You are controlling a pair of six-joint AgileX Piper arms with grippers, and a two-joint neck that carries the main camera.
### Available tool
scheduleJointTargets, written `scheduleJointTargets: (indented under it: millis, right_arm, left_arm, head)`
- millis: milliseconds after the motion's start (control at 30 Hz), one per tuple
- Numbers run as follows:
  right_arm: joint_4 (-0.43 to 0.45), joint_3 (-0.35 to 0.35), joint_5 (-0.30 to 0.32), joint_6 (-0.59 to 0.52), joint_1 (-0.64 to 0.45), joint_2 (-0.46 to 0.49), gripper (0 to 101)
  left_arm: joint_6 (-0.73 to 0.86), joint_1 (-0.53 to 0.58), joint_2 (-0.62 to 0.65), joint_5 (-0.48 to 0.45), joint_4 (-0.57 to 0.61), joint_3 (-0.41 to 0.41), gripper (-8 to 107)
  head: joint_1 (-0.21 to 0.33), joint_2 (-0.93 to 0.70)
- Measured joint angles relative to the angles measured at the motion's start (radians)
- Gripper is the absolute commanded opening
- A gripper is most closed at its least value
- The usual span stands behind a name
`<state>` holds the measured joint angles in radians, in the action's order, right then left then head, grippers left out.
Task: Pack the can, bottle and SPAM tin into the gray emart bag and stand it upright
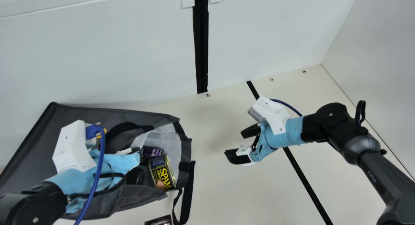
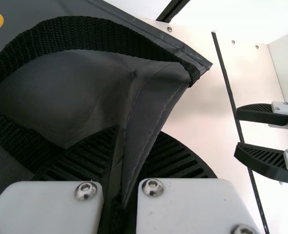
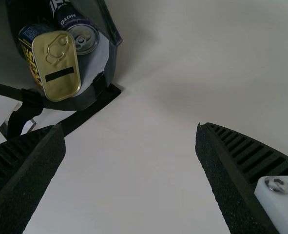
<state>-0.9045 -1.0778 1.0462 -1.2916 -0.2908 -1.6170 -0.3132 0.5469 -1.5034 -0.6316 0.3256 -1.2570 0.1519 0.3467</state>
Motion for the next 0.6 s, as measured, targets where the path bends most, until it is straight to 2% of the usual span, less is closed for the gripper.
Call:
scheduleJointTargets:
  millis: [600]
  right_arm:
    - [-0.060, -0.027, -0.007, -0.070, 0.107, -0.124, 95]
  left_arm:
    - [0.000, 0.000, 0.000, 0.000, 0.000, 0.000, -8]
  head:
    - [0.000, 0.002]
